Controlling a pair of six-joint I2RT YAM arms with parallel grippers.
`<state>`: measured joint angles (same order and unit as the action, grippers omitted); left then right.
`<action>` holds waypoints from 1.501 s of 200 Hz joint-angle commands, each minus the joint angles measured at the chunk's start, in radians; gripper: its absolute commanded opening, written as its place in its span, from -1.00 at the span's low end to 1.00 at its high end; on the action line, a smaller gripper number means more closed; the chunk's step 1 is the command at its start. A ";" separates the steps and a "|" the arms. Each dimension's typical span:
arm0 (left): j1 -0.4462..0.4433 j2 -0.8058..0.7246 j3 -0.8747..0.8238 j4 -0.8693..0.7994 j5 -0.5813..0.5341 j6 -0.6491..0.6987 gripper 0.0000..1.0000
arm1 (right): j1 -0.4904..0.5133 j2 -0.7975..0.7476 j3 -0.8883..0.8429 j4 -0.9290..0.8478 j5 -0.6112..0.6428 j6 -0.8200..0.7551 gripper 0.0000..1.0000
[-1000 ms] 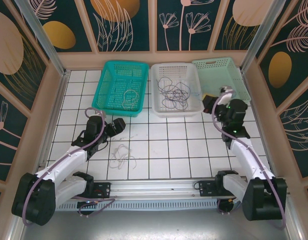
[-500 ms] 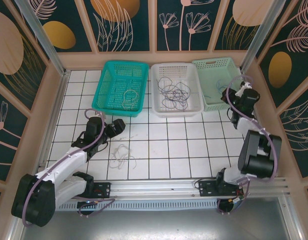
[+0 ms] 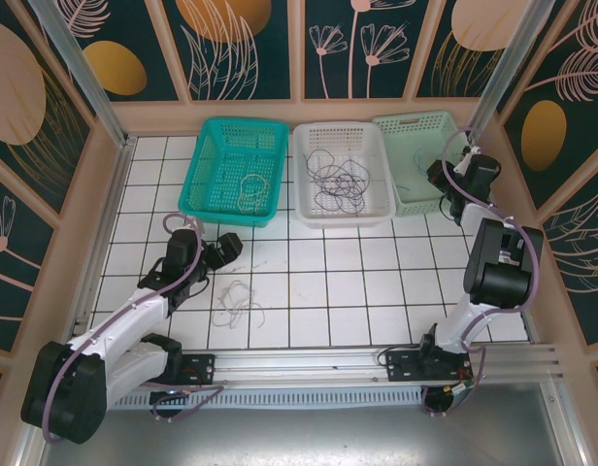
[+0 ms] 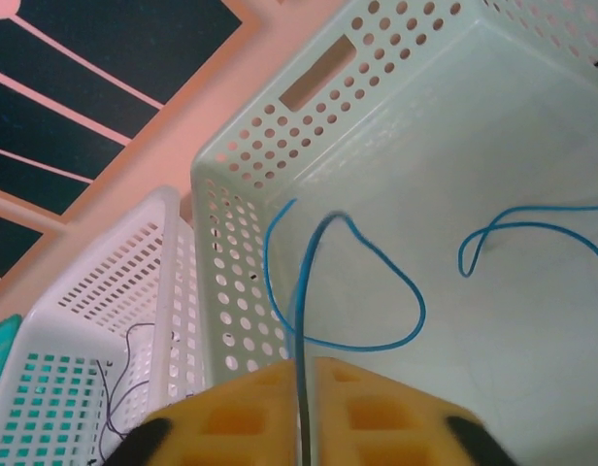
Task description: Untangle the cables
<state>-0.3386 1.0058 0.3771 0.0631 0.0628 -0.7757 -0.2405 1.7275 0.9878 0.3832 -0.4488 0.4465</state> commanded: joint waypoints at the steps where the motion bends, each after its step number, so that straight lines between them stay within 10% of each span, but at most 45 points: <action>1: 0.008 0.002 -0.006 -0.019 -0.013 -0.023 0.97 | -0.003 0.005 0.037 -0.068 -0.026 -0.028 0.06; 32: 0.007 -0.009 0.010 -0.077 -0.023 -0.027 0.97 | 0.000 -0.040 0.025 -0.112 -0.010 -0.024 0.47; 94: 0.005 -0.132 -0.042 -0.178 -0.003 -0.112 0.97 | 0.072 -0.215 -0.081 -0.119 -0.021 -0.037 0.53; 171: 0.004 -0.224 -0.052 -0.208 -0.095 -0.141 0.97 | 0.643 -0.479 -0.208 -0.181 -0.038 -0.264 0.44; 219: 0.090 -0.089 0.086 -0.214 -0.086 -0.043 0.97 | 1.060 -0.292 -0.206 -0.179 0.016 -0.288 0.39; 300: 0.147 -0.107 0.036 -0.198 -0.062 -0.039 0.97 | 1.248 0.097 0.057 -0.315 0.035 -0.342 0.32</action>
<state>-0.1978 0.9245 0.4362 -0.1364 -0.0063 -0.8299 0.9752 1.7699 0.9573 0.1341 -0.4088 0.1364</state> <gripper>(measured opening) 0.986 0.663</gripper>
